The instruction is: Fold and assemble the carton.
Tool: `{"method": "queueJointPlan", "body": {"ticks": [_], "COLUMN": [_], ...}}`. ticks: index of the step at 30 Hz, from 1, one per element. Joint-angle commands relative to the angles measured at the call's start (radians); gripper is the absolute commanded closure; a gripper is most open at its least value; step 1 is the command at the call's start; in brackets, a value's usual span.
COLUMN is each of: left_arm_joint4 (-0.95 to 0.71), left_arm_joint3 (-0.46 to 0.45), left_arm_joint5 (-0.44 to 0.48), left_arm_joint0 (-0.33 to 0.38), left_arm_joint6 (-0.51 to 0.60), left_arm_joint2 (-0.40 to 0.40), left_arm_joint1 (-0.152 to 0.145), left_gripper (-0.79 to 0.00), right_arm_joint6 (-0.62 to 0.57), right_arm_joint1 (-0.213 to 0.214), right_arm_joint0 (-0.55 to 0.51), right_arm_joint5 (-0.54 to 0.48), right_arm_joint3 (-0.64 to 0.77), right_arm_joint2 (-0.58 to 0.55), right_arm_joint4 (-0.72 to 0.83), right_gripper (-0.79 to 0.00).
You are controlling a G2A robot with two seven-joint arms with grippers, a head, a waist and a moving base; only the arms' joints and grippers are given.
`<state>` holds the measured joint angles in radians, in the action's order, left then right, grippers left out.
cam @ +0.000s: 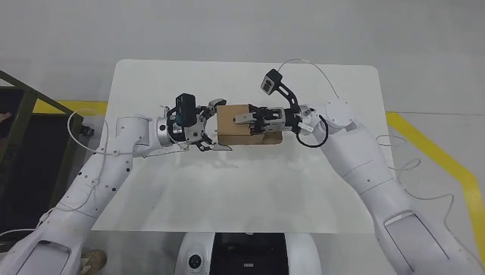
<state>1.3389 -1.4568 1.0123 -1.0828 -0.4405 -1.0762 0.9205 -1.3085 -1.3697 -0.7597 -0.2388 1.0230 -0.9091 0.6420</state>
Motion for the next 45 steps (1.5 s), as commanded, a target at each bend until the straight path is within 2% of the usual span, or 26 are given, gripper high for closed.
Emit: {"method": "queueJointPlan", "body": {"ticks": [1, 3, 9, 12, 18, 21, 25, 27, 31, 34, 45], "left_arm_joint4": [0.001, 0.001, -0.014, -0.018, -0.029, -0.034, -0.041, -0.042, -0.048, -0.05, -0.046], "left_arm_joint3": [0.0, 0.002, 0.008, 0.01, 0.014, 0.016, 0.018, 0.018, 0.018, 0.017, 0.022], "left_arm_joint5": [0.0, 0.0, 0.0, 0.0, 0.0, 0.0, 0.0, 0.0, 0.0, 0.0, -0.013], "left_arm_joint0": [0.001, 0.002, 0.006, 0.01, 0.012, 0.013, 0.009, 0.006, 0.001, -0.002, -0.036], "left_arm_joint6": [-0.005, -0.009, -0.015, -0.014, -0.01, -0.009, -0.006, -0.003, -0.001, 0.002, -0.004], "left_arm_joint2": [0.001, 0.003, 0.01, 0.012, 0.018, 0.018, 0.015, 0.014, 0.009, 0.005, -0.042], "left_arm_joint1": [-0.001, -0.003, -0.004, -0.005, -0.005, -0.005, -0.005, -0.006, -0.006, -0.005, -0.011], "left_gripper": [-0.779, -0.717, -0.702, -0.634, -0.625, -0.554, -0.502, -0.502, -0.511, -0.508, -0.508], "right_arm_joint6": [0.001, 0.002, -0.001, 0.0, -0.004, -0.004, -0.003, -0.003, -0.003, 0.001, 0.042], "right_arm_joint1": [-0.001, -0.003, -0.006, -0.007, -0.009, -0.01, -0.011, -0.011, -0.012, -0.012, 0.003], "right_arm_joint0": [0.002, 0.005, 0.012, 0.014, 0.017, 0.017, 0.018, 0.018, 0.019, 0.021, 0.019], "right_arm_joint5": [-0.002, -0.002, -0.006, -0.006, -0.006, -0.008, -0.009, -0.009, -0.012, -0.015, -0.026], "right_arm_joint3": [-0.003, -0.007, -0.014, -0.015, -0.019, -0.02, -0.022, -0.023, -0.024, -0.028, -0.024], "right_arm_joint2": [0.001, 0.002, 0.005, 0.006, 0.007, 0.007, 0.007, 0.007, 0.006, 0.002, -0.051], "right_arm_joint4": [0.0, -0.002, -0.005, -0.008, -0.012, -0.014, -0.019, -0.02, -0.021, -0.022, -0.048], "right_gripper": [0.0, 0.0, 0.0, 0.0, 0.0, 0.0, 0.0, -0.117, -0.175, -0.317, -0.345]}}
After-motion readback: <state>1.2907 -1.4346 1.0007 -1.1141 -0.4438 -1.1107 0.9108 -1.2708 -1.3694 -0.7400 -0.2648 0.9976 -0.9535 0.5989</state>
